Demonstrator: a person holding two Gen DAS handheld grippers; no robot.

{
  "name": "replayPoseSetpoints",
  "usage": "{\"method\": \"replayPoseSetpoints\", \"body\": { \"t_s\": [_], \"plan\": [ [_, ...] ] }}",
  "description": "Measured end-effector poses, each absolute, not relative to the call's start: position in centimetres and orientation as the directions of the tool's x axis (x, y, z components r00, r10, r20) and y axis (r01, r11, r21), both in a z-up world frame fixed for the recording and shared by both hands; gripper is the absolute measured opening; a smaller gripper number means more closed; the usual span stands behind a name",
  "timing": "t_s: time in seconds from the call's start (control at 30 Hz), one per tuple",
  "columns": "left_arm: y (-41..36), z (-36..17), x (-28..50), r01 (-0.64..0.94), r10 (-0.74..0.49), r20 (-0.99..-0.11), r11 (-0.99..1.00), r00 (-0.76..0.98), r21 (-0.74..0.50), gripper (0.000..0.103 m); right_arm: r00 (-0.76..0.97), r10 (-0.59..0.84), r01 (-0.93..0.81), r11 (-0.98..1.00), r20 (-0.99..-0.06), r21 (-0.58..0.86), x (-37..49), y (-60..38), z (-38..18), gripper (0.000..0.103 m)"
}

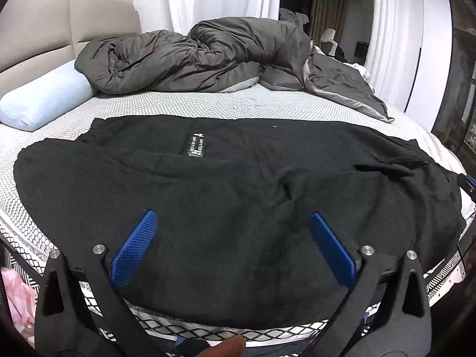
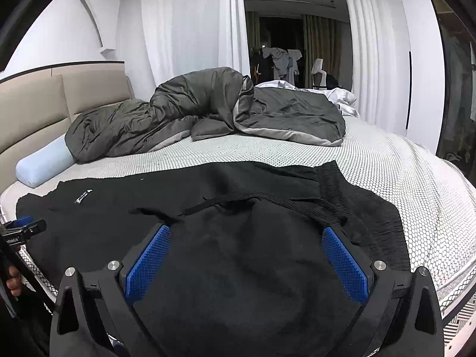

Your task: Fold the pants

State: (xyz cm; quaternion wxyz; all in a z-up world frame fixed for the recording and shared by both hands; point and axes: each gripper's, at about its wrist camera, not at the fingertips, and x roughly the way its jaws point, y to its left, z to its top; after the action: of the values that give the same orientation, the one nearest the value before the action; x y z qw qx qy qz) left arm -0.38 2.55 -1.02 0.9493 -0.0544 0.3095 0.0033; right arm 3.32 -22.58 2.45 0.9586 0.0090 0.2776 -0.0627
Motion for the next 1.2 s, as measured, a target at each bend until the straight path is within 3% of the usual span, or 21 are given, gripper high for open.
{"method": "replayPoseSetpoints", "body": {
  "t_s": [0.67, 0.97, 1.2],
  "plan": [
    [3.1, -2.0, 0.7, -0.041, -0.035, -0.63, 0.994, 0.776, -0.105, 0.102, 0.818, -0.146, 0.17, 0.985, -0.557, -0.009, 3.9, -22.4, 2.3, 0.103],
    [9.5, -1.8, 0.1, -0.199, 0.012, -0.621, 0.952, 0.784, -0.233, 0.102, 0.799, -0.271, 0.25, 0.961, -0.537, -0.113, 2.6, -22.7, 2.8, 0.103],
    [16.7, -1.9, -1.0, -0.337, 0.089, -0.662, 0.906, 0.745, -0.257, 0.102, 0.79, -0.252, 0.27, 0.961, -0.559, -0.052, 1.2, -24.9, 2.7, 0.103]
  ]
}}
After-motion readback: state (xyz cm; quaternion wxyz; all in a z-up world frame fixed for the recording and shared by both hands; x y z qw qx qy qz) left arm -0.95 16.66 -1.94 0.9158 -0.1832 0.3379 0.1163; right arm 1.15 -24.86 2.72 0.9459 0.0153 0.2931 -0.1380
